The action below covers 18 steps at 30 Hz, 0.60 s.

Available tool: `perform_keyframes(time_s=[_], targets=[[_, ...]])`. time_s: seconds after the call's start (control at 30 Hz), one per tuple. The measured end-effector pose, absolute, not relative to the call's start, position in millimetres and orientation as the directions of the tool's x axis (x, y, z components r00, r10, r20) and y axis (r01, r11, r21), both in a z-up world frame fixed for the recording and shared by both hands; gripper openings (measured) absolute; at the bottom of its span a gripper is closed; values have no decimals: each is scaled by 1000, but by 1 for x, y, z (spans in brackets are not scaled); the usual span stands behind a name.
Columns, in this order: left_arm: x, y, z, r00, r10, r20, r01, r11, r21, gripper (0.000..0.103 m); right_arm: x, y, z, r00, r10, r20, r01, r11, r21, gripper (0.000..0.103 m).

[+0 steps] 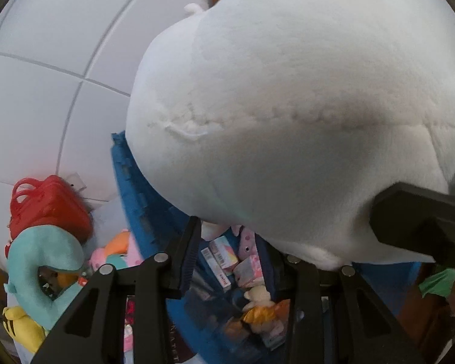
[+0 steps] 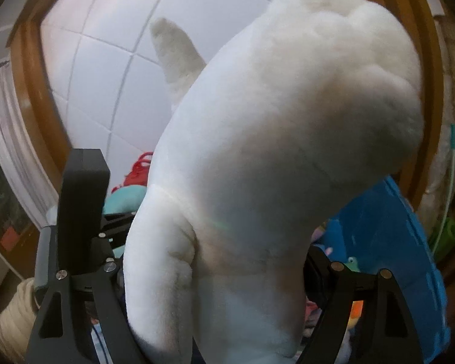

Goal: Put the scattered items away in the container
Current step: 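Lower the white plush into the blue crate and open both tools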

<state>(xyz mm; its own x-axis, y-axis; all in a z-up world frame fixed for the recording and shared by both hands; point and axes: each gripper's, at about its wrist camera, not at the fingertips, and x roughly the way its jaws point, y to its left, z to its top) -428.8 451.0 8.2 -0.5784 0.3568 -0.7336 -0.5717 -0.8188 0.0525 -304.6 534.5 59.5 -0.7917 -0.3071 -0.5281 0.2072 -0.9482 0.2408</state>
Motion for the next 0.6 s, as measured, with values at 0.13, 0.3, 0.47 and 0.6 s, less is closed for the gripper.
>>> perform_keyframes(time_s=[0.13,0.3,0.47,0.6], targets=[[-445,475,-3,-556,319,-768,-552,-832,54,35,-331,557,43,-767,-311,-562,197,-947,254,83],[-473,489,-23,-486,272,-831,-519,-855,24,38,-359,569,31,-749,-289,-596,166,-953,253,87],[-486,495,-46,-446,212,-870,-488,-872,38,62,-390,561,3,-679,-202,-706,107,-978,177,91],[-490,490,-49,-453,201,-869,-475,-879,44,74,-396,558,-11,-667,-208,-716,106,-977,185,96]])
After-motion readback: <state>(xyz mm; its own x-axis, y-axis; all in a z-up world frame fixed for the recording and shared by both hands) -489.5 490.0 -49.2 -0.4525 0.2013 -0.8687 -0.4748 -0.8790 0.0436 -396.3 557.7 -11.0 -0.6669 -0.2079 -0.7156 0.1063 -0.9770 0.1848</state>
